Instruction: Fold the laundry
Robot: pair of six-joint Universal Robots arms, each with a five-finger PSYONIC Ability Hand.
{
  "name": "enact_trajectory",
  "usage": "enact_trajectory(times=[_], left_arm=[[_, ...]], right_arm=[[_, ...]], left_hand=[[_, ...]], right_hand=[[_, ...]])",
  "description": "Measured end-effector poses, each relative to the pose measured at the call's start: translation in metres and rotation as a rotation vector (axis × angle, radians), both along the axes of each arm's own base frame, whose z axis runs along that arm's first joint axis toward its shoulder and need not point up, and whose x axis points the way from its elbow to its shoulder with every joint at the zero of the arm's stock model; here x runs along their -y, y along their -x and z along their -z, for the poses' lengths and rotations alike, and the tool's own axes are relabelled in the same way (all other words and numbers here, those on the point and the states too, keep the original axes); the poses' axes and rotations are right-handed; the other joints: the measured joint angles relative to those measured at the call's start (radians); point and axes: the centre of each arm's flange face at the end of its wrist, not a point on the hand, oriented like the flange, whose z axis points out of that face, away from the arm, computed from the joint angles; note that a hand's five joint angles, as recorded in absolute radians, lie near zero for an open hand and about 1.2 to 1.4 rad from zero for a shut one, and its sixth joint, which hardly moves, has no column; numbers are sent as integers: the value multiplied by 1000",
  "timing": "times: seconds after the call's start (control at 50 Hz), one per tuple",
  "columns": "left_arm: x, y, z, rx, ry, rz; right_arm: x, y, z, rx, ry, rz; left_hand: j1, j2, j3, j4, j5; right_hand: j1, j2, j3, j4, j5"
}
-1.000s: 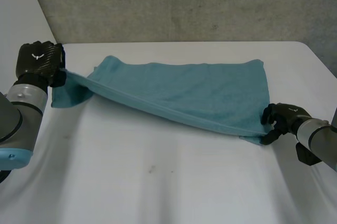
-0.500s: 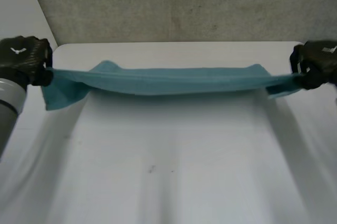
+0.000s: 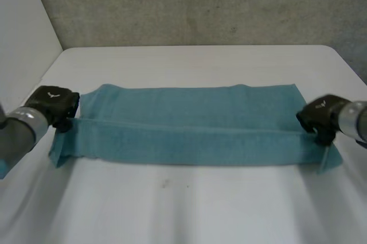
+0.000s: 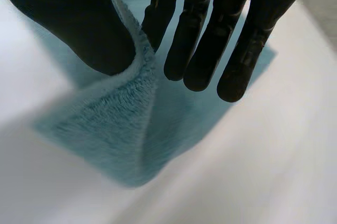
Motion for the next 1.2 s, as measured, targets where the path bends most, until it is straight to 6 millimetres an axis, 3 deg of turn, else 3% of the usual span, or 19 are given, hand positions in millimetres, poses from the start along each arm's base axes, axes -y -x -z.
enact_trajectory(times=[0.06, 0.12, 0.18, 0.22, 0.26, 0.3, 0.34, 0.38, 0.44, 0.54, 0.56, 0.72, 0.8, 0.9, 0.98, 1.2], left_arm=[[15, 5, -1, 11, 28, 11], [37, 13, -24, 6, 138, 16], [62, 23, -85, -36, 386, 3], [67, 25, -111, -64, 492, -4], [71, 26, -161, -138, 703, -17], [69, 25, -189, -196, 829, -23], [66, 22, -206, -243, 907, -23], [65, 20, -211, -276, 938, -24], [65, 16, -200, -299, 908, -29], [64, 11, -145, -280, 724, -49], [61, 10, -122, -268, 651, -53], [36, 11, -33, -222, 384, -32], [20, 12, 10, -202, 280, -8], [11, 11, 30, -178, 234, -2], [8, 6, 33, -161, 225, -13], [9, -8, 25, -150, 244, -51]], right_arm=[[16, -8, -6, -6, 97, 11], [43, -18, -34, 18, 303, 43], [69, -29, -91, 104, 619, 79], [73, -32, -117, 149, 744, 85], [70, -36, -162, 231, 952, 90], [64, -36, -185, 274, 1057, 89], [55, -35, -201, 308, 1134, 85], [48, -34, -204, 320, 1156, 80], [42, -34, -192, 316, 1125, 70], [35, -36, -142, 272, 943, 32], [32, -37, -125, 259, 877, 15], [16, -38, -50, 224, 620, -57], [11, -37, 5, 204, 449, -76], [7, -35, 47, 183, 321, -67], [5, -28, 63, 175, 269, -41], [14, 11, 69, 315, 167, 177]], left_hand=[[0, 0, 0, 0, 0], [0, 0, 0, 0, 0], [0, 0, 0, 0, 0], [0, 0, 0, 0, 0], [0, 0, 0, 0, 0], [0, 0, 0, 0, 0], [0, 0, 0, 0, 0], [0, 0, 0, 0, 0], [0, 0, 0, 0, 0], [0, 0, 0, 0, 0], [0, 0, 0, 0, 0], [0, 0, 1, 0, 0], [0, 0, 1, 0, 0], [0, 0, 0, 0, 0], [0, 0, 0, 0, 0], [0, 0, 1, 0, 0]], right_hand=[[0, 0, 1, 0, 0], [0, 0, 1, 0, 0], [0, 0, 1, 0, 0], [0, 0, 1, 0, 0], [0, 0, 1, 0, 0], [0, 0, 1, 0, 0], [0, 0, 1, 0, 0], [0, 0, 1, 0, 1], [0, 0, 1, 0, 1], [0, 0, 3, 0, 0], [0, 0, 3, 0, 0], [0, 0, 3, 0, 0], [0, 0, 3, 0, 0], [0, -3, -2, -7, 0], [-24, -76, -82, -93, -47], [-287, -386, -400, -411, -356]])
